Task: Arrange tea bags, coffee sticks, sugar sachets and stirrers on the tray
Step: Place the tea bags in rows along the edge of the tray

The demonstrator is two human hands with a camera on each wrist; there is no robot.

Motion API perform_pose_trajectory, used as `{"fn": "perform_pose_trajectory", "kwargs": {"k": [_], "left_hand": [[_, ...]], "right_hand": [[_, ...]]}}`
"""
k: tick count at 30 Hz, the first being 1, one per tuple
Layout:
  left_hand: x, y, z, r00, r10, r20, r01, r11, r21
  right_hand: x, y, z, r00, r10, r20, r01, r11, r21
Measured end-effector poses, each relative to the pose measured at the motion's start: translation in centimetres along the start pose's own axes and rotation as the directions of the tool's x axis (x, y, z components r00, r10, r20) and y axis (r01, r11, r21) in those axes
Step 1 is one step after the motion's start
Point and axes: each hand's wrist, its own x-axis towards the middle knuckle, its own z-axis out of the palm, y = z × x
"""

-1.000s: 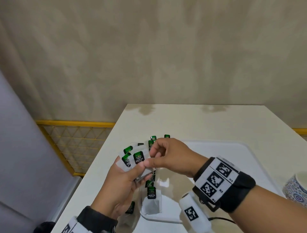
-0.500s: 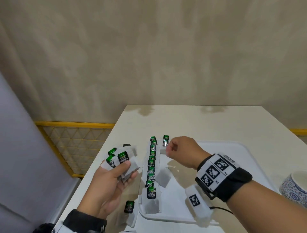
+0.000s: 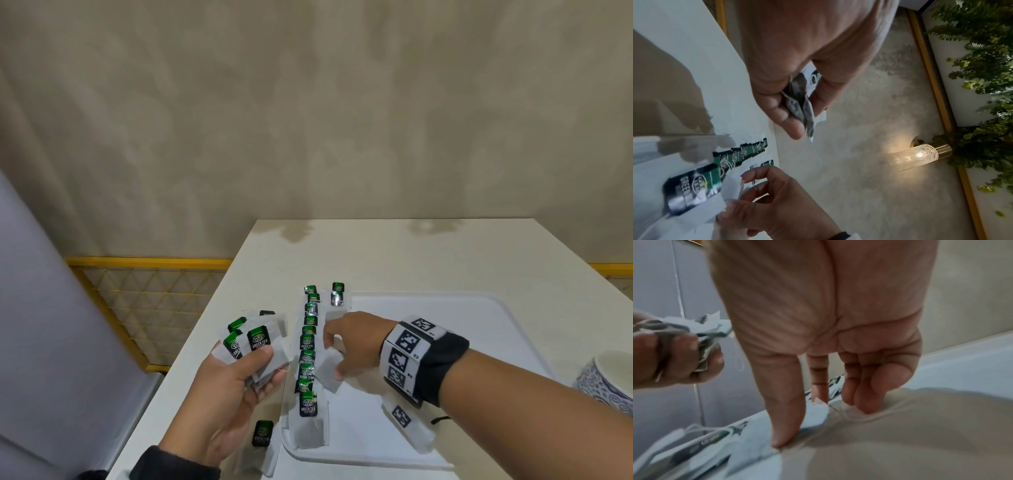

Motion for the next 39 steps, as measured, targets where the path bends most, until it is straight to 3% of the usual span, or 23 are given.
{"fn": "perform_pose_trajectory", "kwargs": {"k": [4, 9, 14, 21, 26, 28, 30, 32, 35, 37, 39], "left_hand": [[-0.1, 0.2, 0.0, 1.0, -0.006, -0.005, 0.006, 1.0, 0.003], [-0.1, 0.2, -0.2, 1.0, -0.004, 0.003, 0.004, 1.0, 0.006], [-0.2, 0.0, -0.3, 1.0, -0.019, 0.007, 0.019, 1.0, 0.007], [-0.6, 0.0, -0.2, 1.0, -0.027, 0.013, 0.027, 1.0, 0.011], [-0.6, 0.0, -0.3, 0.999, -0.033, 0.006, 0.033, 0.999, 0.008], [-0.7, 0.0, -0.3, 0.999, -0.03, 0.01, 0.03, 0.999, 0.012], [-0.7, -0.1, -0.3, 1.0, -0.029, 0.011, 0.029, 0.999, 0.024], [-0.7, -0.1, -0.3, 0.999, -0.032, 0.007, 0.032, 0.999, 0.029], [-0.7, -0.1, -0.2, 0.999, -0.039, -0.006, 0.039, 0.999, 0.024], [-0.6, -0.2, -0.2, 0.999, -0.042, -0.019, 0.043, 0.999, 0.025], [-0.6, -0.2, -0.4, 0.999, -0.043, -0.028, 0.044, 0.999, 0.026]], "right_hand": [[0.2, 0.3, -0.4, 0.999, 0.015, 0.052, -0.017, 0.999, 0.042], [-0.5, 1.6, -1.5, 0.997, 0.01, 0.08, -0.029, 0.973, 0.231], [-1.6, 3.2, -2.7, 0.998, 0.058, -0.003, -0.047, 0.839, 0.543], [-1.7, 4.2, -2.8, 0.979, 0.192, -0.068, -0.082, 0.675, 0.733], [-1.0, 4.5, -2.5, 0.954, 0.189, -0.234, -0.078, 0.907, 0.413], [-0.6, 4.3, -2.5, 0.934, 0.165, -0.318, -0.059, 0.946, 0.318], [-0.1, 4.1, -2.7, 0.918, 0.182, -0.352, -0.058, 0.941, 0.334], [0.6, 4.0, -3.1, 0.909, 0.264, -0.323, -0.072, 0.862, 0.502], [1.9, 3.9, -3.5, 0.923, 0.38, -0.057, -0.188, 0.576, 0.796], [2.7, 3.8, -3.3, 0.899, 0.411, 0.15, -0.322, 0.39, 0.863], [3.6, 3.8, -2.9, 0.864, 0.451, 0.224, -0.399, 0.342, 0.851]]}}
